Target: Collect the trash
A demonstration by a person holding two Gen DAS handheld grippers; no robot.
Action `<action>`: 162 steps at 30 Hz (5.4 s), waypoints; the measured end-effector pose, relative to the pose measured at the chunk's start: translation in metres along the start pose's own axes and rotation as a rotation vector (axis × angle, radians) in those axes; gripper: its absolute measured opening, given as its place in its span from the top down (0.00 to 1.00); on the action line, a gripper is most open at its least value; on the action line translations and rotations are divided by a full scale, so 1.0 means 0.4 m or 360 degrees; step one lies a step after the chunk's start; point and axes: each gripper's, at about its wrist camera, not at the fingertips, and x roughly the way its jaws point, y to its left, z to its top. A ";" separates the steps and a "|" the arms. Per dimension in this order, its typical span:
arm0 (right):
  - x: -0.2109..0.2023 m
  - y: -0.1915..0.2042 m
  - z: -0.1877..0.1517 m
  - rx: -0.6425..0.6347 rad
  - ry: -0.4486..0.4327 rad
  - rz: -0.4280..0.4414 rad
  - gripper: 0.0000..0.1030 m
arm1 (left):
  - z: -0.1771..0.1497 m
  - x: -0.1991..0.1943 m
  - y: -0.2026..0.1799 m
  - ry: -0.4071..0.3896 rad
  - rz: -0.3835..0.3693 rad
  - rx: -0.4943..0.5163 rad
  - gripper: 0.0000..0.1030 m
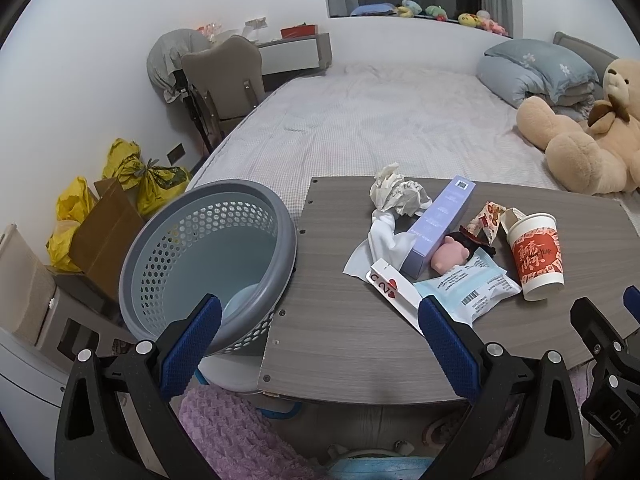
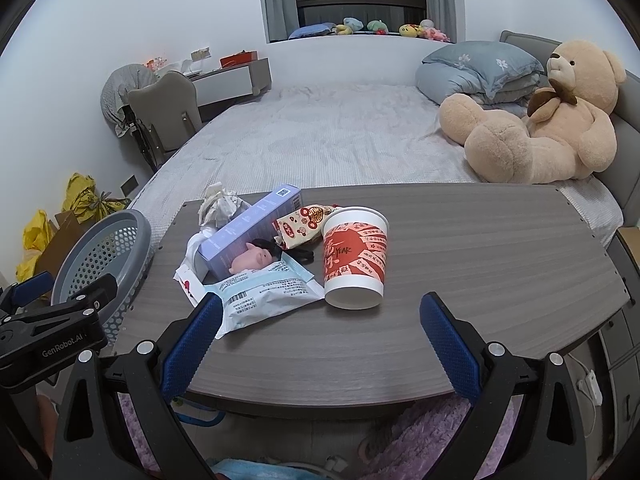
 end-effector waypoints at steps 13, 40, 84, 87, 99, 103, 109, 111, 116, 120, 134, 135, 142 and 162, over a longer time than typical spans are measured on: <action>-0.004 0.002 0.002 -0.0003 0.0001 0.0003 0.08 | 0.000 -0.003 -0.001 -0.0005 -0.0002 -0.0002 0.06; -0.009 0.004 0.001 -0.0004 0.0001 0.0003 0.08 | -0.002 -0.007 0.000 -0.0011 0.0000 -0.0004 0.06; 0.321 -0.102 0.084 0.0032 0.0315 -0.0017 0.09 | 0.041 0.178 -0.017 0.0052 -0.0081 -0.0002 0.06; 0.346 -0.102 0.087 0.0019 0.0343 -0.0028 0.09 | 0.046 0.189 -0.027 0.0051 -0.0081 0.0018 0.06; 0.374 -0.092 0.087 -0.0039 0.0378 -0.0044 0.32 | 0.048 0.217 -0.041 0.0106 -0.0125 0.0043 0.06; 0.374 -0.091 0.085 -0.0043 0.0400 -0.0019 0.41 | 0.044 0.209 -0.054 0.0096 -0.0145 0.0088 0.06; 0.339 -0.104 0.081 0.0010 0.0370 0.0026 0.41 | 0.040 0.194 -0.077 0.0066 -0.0205 0.0147 0.06; 0.321 -0.114 0.077 0.0024 0.0360 0.0029 0.41 | 0.039 0.194 -0.086 0.0069 -0.0226 0.0169 0.06; 0.281 -0.136 0.053 0.0060 0.0356 0.0047 0.41 | 0.025 0.196 -0.119 0.0079 -0.0260 0.0256 0.06; 0.264 -0.155 0.040 0.0068 0.0358 0.0077 0.41 | 0.019 0.194 -0.149 0.0059 -0.0309 0.0327 0.06; 0.257 -0.164 0.018 0.0017 0.0351 0.0243 0.41 | 0.001 0.204 -0.224 0.0083 -0.0366 0.0432 0.06; 0.255 -0.157 0.020 -0.0002 0.0347 0.0265 0.41 | 0.001 0.205 -0.225 0.0088 -0.0358 0.0432 0.06; 0.249 -0.152 0.022 -0.0082 0.0337 0.0273 0.41 | 0.005 0.201 -0.222 0.0078 -0.0342 0.0416 0.06; 0.258 -0.191 0.006 0.0000 0.0370 0.0262 0.41 | -0.006 0.228 -0.267 0.0114 -0.0478 0.0556 0.06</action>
